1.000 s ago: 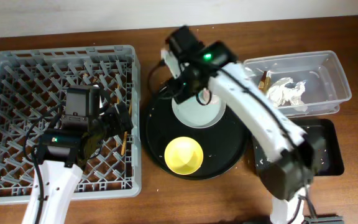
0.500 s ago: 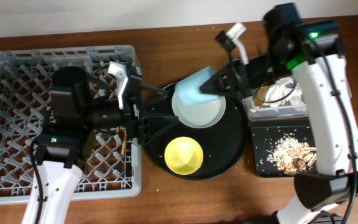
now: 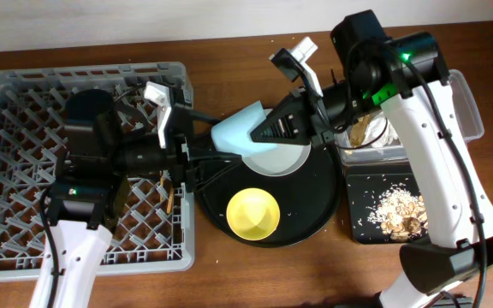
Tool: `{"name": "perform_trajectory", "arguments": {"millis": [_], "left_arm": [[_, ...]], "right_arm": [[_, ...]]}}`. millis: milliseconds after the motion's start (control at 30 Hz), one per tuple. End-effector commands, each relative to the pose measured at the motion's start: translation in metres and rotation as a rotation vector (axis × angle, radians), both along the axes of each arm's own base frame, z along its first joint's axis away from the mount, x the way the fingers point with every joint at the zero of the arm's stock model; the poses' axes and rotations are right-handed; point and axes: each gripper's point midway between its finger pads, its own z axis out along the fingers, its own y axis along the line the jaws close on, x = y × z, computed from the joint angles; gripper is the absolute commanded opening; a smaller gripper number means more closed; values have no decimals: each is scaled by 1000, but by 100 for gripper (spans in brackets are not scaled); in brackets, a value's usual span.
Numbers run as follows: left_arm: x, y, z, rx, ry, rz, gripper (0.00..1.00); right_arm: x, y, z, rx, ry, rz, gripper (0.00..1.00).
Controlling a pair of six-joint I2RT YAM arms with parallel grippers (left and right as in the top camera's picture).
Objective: Sort waste into correct bins and load items into the dishwasher rack
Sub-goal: 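Grasp the blue cup with the right gripper and lift it, then hand the blue cup from the right gripper to the left gripper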
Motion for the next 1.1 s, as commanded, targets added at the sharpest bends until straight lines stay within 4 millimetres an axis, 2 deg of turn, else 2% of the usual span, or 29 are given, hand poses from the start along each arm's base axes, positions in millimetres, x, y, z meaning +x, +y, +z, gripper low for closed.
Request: {"name": "perform_trajectory", "arguments": {"millis": [0,33,200,233,267,300,367,400,433,467,500,533,633,700,767,867,933,967,1000,1067], "left_arm": [[-35,-13,13,-44,-33,-175,72],[-35,-13,13,-44,-33,-176,67],[-35,-13,13,-44,-33,-176,68],[-35,-13,13,-44,-33,-176,66],[-35,-13,13,-44,-33,-175,49],[-34,-12,13,-44,-33,-172,40],[-33,-12,12,-43,-33,-170,40],[-33,-12,12,-43,-32,-170,37],[-33,-12,12,-43,-32,-170,36],[-33,-12,12,-43,-33,-169,36],[-32,-12,12,-40,-34,-160,36],[-29,-13,11,-35,-35,-144,36],[-23,-12,10,-24,-37,-111,36],[-23,-12,10,-25,-39,-110,35],[-16,-12,8,-12,-43,-69,32],[-16,-12,8,-12,-46,-69,32],[-11,-6,7,-10,-36,-45,32],[-8,-2,5,-7,-18,-30,32],[-7,0,3,-4,-4,-24,32],[-7,0,3,-3,-1,-23,32]], "right_arm": [[-2,3,5,34,-34,16,4],[-2,3,6,35,-34,17,4],[-3,4,8,50,-35,22,4],[-4,5,8,50,-36,26,7],[-4,5,8,50,-36,26,15],[-1,2,8,51,-36,15,33],[11,-12,13,74,-33,-35,49],[30,-36,15,85,-40,-119,50],[40,-49,12,66,-42,-167,50],[45,-61,2,10,-16,-213,44],[47,-65,-8,-51,4,-231,17],[46,-64,-20,-120,27,-236,4],[30,-40,-41,-219,39,-159,4],[15,-24,-61,-355,53,-112,4],[6,-14,-67,-401,58,-84,4],[14,-24,-70,-420,73,-125,4],[40,-59,-64,-377,139,-259,4],[49,-72,-50,-295,218,-320,4],[48,-74,-38,-239,234,-330,4],[41,-75,-29,-229,205,-335,4]]}}
